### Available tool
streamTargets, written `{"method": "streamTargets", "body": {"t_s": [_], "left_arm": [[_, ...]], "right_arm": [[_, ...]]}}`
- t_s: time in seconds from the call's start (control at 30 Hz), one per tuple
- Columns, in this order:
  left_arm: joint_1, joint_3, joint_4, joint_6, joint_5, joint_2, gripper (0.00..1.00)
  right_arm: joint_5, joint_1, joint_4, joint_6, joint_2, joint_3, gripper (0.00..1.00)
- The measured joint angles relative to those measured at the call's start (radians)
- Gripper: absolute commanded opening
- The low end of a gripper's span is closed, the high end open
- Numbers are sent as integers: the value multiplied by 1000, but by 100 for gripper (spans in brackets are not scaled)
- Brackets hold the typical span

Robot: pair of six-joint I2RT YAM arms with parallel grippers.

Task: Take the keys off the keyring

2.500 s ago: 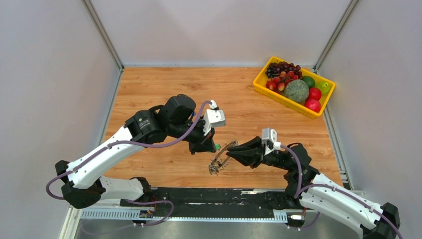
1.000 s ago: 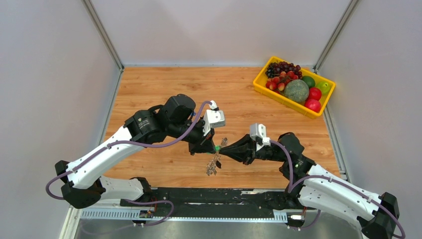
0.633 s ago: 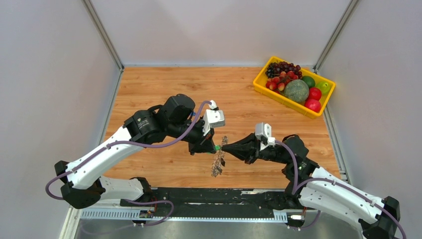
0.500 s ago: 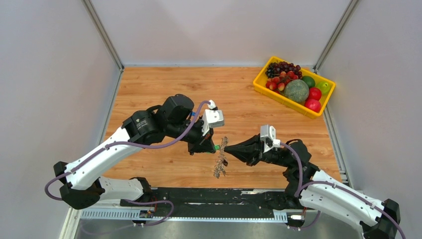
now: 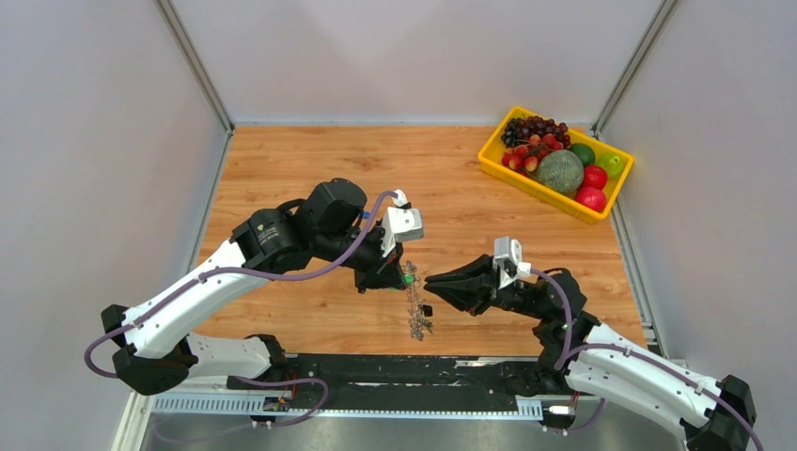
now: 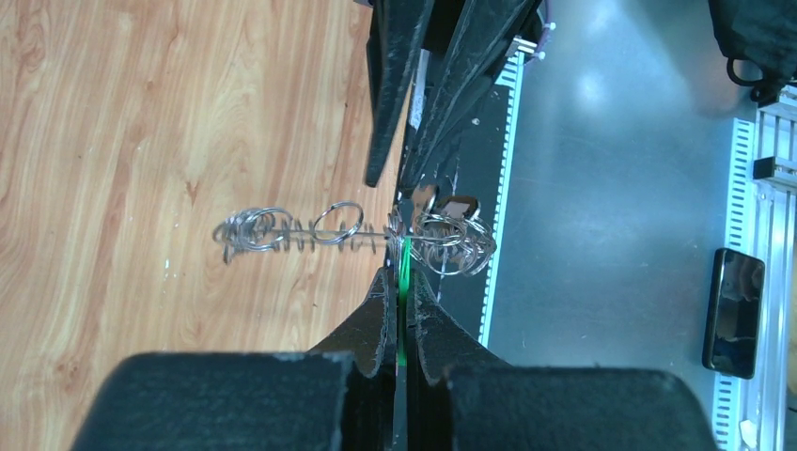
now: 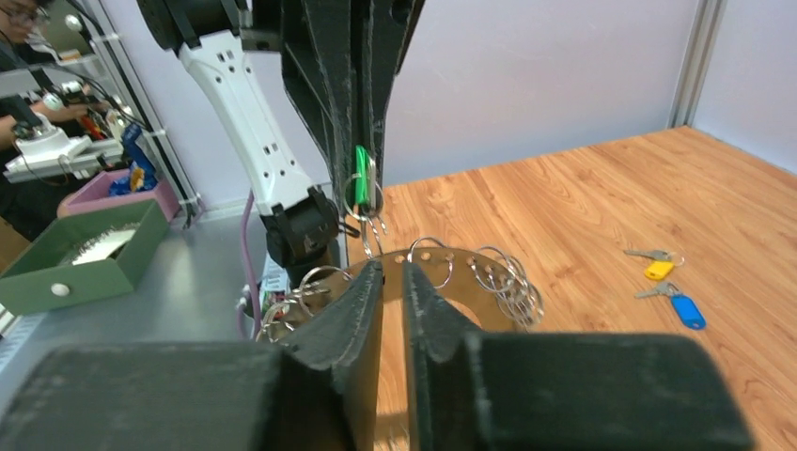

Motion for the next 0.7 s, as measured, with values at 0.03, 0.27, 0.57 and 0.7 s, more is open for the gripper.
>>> {"method": "streamTargets", "body": {"t_s": [0.03, 0.27, 0.57, 0.7], "left_arm": [[0, 0, -3, 0, 0, 0, 0], [0, 0, -10, 0, 0, 0, 0], [0, 0, -16, 0, 3, 0, 0], [0, 0, -16, 0, 4, 0, 0]], "right_arm": [[0, 0, -16, -4, 1, 2, 26], [0, 0, -119, -44, -2, 23, 43], [-40, 0, -194, -114, 59, 157, 47], [-64, 0, -205, -134, 101, 177, 47]]}}
